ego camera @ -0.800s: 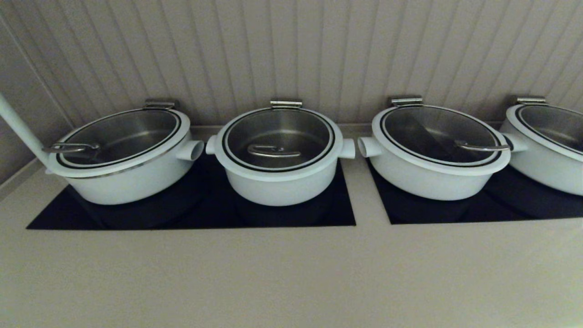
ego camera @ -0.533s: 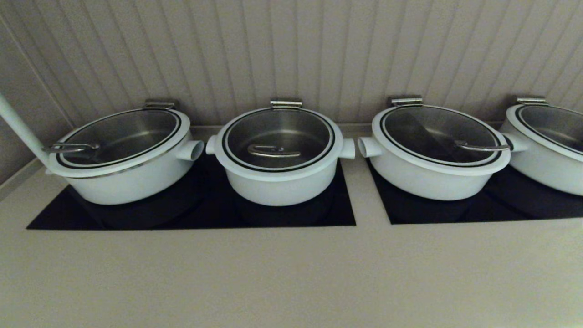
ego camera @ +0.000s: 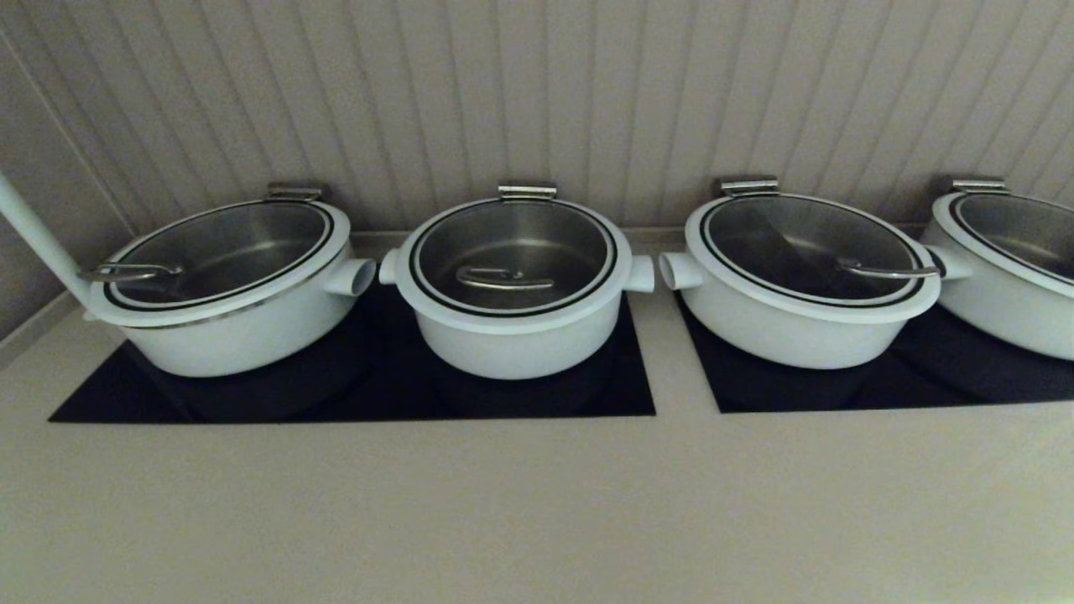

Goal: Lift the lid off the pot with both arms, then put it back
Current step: Open the food pot lid a small opening with the right arm

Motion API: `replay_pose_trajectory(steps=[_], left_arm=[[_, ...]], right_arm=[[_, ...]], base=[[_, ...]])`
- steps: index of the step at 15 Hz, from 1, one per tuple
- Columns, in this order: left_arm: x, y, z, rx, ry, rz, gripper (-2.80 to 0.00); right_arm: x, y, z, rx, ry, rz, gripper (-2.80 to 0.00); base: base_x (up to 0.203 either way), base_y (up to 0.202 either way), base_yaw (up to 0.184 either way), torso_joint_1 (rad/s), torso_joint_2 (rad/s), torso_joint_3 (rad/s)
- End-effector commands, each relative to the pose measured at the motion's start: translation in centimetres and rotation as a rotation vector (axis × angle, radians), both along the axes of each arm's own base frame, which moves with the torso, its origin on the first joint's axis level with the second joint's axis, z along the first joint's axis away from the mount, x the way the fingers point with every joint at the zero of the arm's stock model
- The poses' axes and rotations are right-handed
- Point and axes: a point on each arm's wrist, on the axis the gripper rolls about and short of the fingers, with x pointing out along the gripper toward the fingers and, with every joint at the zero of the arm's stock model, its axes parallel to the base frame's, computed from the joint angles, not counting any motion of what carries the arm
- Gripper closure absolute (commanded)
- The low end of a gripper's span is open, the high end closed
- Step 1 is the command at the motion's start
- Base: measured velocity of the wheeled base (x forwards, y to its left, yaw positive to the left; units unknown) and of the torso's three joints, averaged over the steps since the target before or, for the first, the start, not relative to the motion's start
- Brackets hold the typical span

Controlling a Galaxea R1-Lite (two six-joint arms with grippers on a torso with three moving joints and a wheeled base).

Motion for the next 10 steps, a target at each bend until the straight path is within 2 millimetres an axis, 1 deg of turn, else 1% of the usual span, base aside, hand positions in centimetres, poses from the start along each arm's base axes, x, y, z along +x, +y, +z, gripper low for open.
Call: replay_pose_trajectory(steps=[1,4,5,8,10], left_arm=[[0.0,0.0,0.0,0.000,0.000,0.000,0.00],[0.0,0.0,0.0,0.000,0.000,0.002,0.00],[0.0,0.0,0.0,0.000,0.000,0.000,0.00],[0.0,0.0,0.0,0.000,0.000,0.002,0.00],[0.0,0.0,0.0,0.000,0.000,0.002,0.00]], right_arm=[[0.0,0.0,0.0,-0.019,-0.002,0.007,0.00],[0.0,0.0,0.1,-0.043,-0.005,0.017,0.00],[-0.2,0.0,0.6,-0.042,-0.021,0.020,0.00],[-0.8,0.2,2.9,-0.041,-0.057,0.088,0.00],[-0.5,0.3,4.9,-0.041,-0.044,0.129,0.00]], base=[[0.000,0.000,0.000,0.000,0.00,0.000],[0.000,0.000,0.000,0.000,0.00,0.000],[0.000,0.000,0.000,0.000,0.00,0.000],[0.000,0.000,0.000,0.000,0.00,0.000],[0.000,0.000,0.000,0.000,0.00,0.000]])
